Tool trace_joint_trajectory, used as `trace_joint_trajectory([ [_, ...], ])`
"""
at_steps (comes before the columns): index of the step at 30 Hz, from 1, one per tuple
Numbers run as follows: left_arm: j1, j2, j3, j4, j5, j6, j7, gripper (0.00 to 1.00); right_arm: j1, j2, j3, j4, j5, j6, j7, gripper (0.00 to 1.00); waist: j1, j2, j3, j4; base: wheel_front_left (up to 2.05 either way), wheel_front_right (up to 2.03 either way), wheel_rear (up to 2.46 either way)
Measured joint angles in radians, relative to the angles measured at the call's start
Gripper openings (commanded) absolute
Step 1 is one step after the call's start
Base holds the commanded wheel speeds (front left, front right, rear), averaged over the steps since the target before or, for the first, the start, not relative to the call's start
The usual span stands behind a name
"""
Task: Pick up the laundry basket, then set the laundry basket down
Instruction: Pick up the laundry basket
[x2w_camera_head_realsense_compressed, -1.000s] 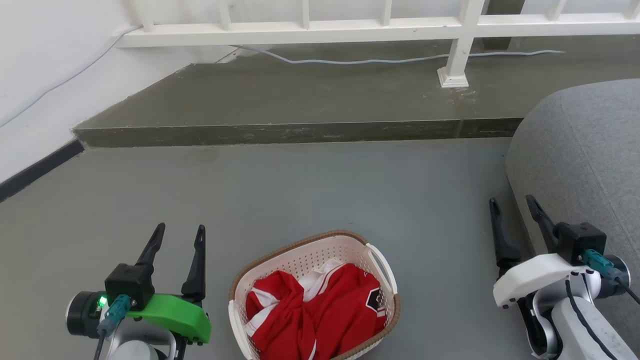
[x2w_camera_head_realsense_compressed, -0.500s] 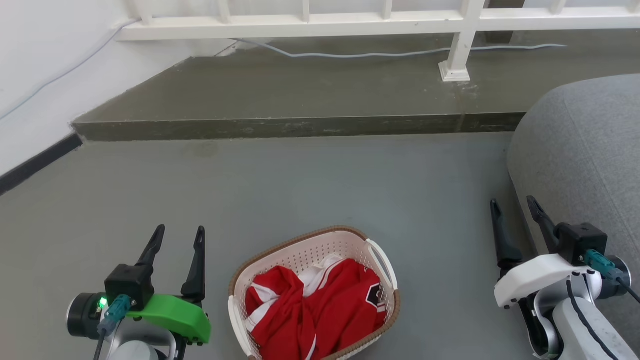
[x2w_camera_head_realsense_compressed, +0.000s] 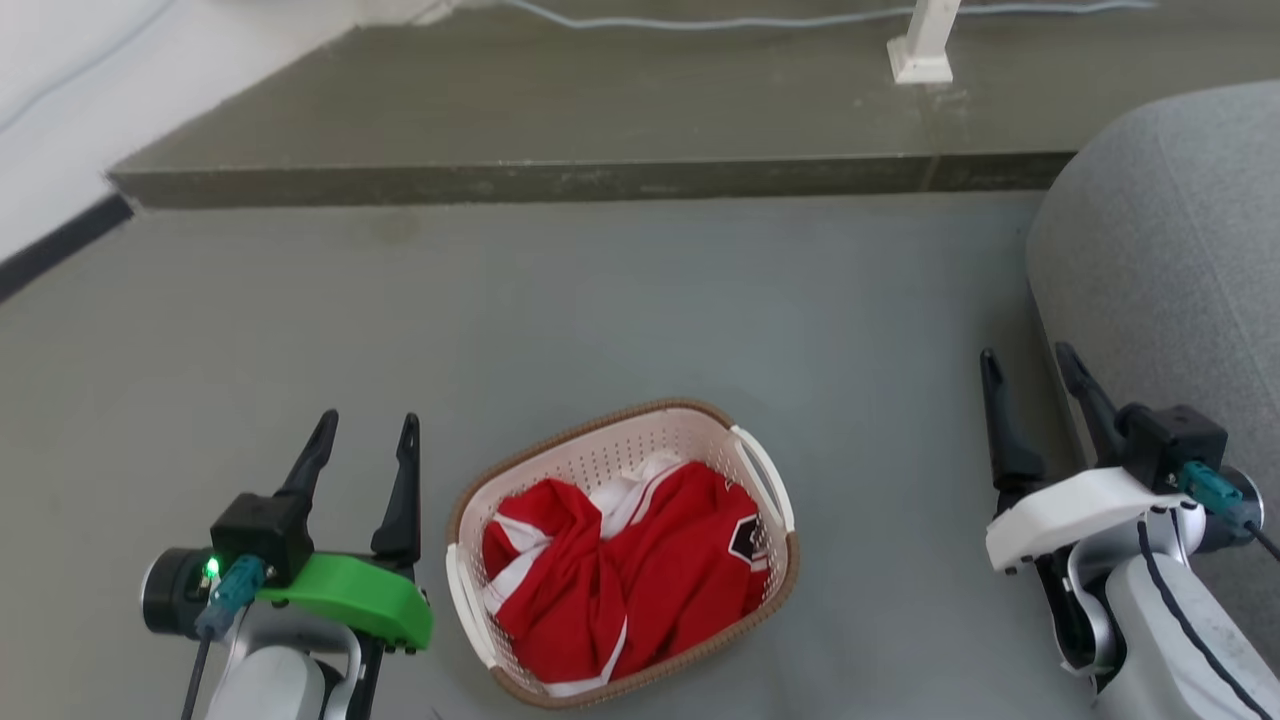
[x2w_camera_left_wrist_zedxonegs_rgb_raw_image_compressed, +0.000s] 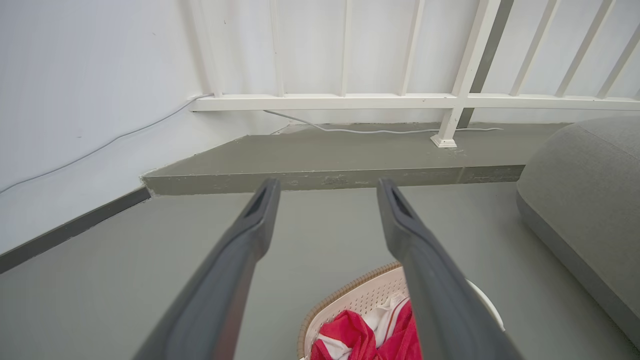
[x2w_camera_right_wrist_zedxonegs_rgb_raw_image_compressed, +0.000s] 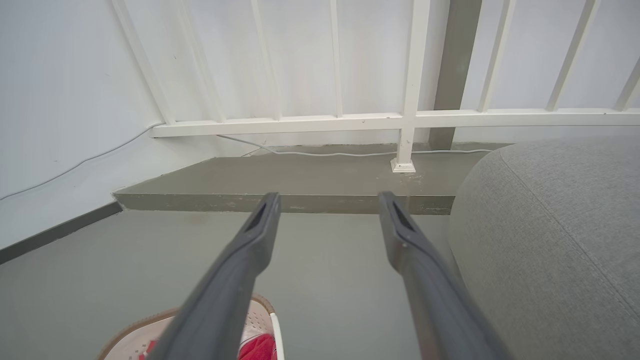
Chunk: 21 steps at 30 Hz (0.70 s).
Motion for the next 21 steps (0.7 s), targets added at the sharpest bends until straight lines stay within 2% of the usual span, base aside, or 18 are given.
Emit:
trace_joint_trajectory([
  [11, -0.065, -0.012, -0.005, -0.002, 0.000, -0.006, 0.021, 1.00, -0.071, 0.016, -0.010, -0.029, -0.003, 0.000, -0.001, 1.00, 0.0000, 0.0000, 0.137, -0.007, 0.00, 0.00, 0.00],
  [21, -0.132, -0.021, -0.010, 0.052, -0.012, -0.018, 0.061, 1.00, -0.130, 0.024, -0.012, -0.050, -0.006, 0.006, -0.001, 1.00, 0.0000, 0.0000, 0.275, -0.022, 0.00, 0.00, 0.00],
])
